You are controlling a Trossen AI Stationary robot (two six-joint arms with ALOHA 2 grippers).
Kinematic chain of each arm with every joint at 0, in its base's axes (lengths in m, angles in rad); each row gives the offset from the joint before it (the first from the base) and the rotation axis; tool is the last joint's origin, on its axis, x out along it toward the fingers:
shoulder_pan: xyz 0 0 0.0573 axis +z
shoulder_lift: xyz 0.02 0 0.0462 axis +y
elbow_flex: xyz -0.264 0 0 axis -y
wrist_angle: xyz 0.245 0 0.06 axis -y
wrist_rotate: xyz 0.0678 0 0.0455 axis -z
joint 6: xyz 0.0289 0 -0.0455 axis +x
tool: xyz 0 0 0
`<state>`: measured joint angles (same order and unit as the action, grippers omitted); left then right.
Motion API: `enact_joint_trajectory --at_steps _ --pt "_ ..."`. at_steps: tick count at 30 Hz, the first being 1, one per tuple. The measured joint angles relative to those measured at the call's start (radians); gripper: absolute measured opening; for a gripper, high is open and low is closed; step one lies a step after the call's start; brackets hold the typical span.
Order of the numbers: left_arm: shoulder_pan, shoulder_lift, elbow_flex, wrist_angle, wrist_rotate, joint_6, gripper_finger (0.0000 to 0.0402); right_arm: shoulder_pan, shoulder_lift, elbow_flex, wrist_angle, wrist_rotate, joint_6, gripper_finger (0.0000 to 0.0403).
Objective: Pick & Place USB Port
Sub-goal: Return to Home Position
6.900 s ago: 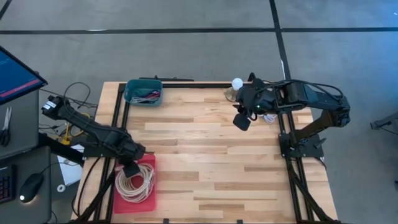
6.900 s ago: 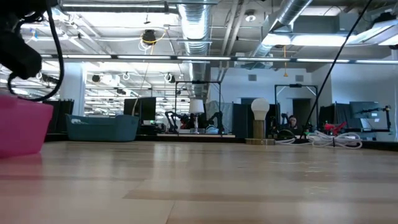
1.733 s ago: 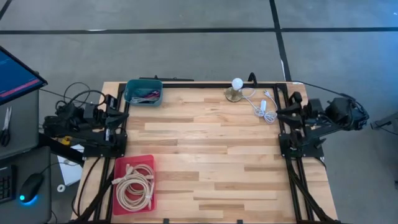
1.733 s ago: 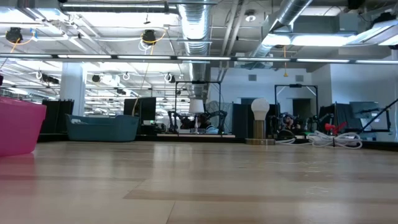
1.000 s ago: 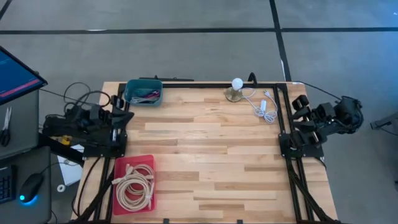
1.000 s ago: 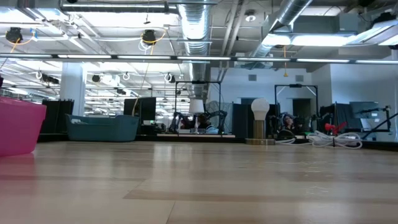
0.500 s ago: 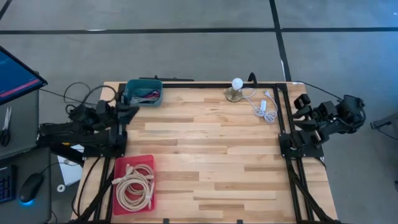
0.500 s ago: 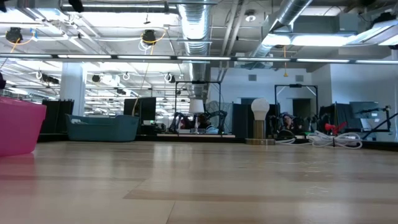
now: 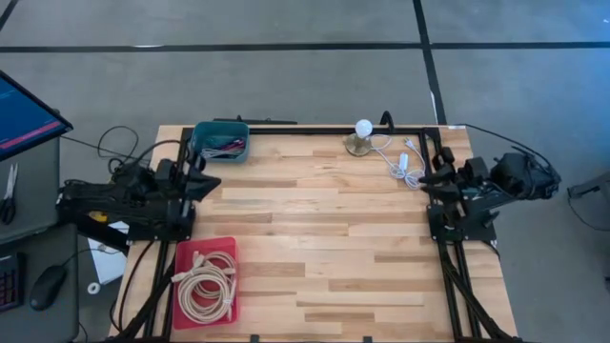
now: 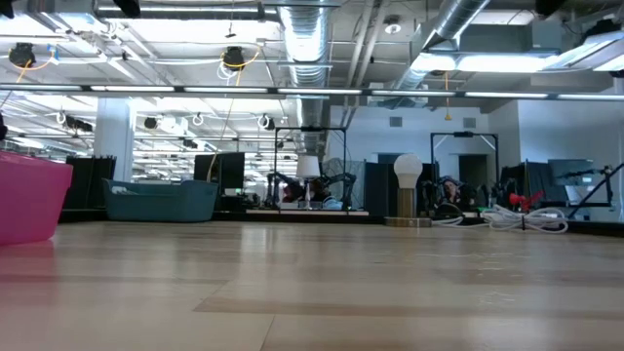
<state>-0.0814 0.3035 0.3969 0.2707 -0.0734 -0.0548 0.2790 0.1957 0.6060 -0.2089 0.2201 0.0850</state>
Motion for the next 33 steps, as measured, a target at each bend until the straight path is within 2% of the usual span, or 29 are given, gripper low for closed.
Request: enact_joint_trajectory --at_steps 7,16,23,33 --pt "-0.08 -0.003 0.0 0.0 -0.008 0.056 0.0012 0.0 0.0 -0.001 -0.01 0.043 -0.013 0.0091" --pt "-0.081 -0.003 0.0 -0.018 -0.011 0.077 0.0012 0.0 -0.066 -0.004 -0.057 0.043 -0.04 0.0091" --pt "-0.081 -0.038 0.0 -0.02 -0.012 0.095 0.0012 -0.001 -0.191 -0.099 -0.038 0.043 -0.038 0.0091" --pt "-0.08 -0.074 -0.001 -0.043 -0.012 0.098 0.0012 -0.001 -0.191 -0.147 -0.007 0.077 -0.036 0.0091"
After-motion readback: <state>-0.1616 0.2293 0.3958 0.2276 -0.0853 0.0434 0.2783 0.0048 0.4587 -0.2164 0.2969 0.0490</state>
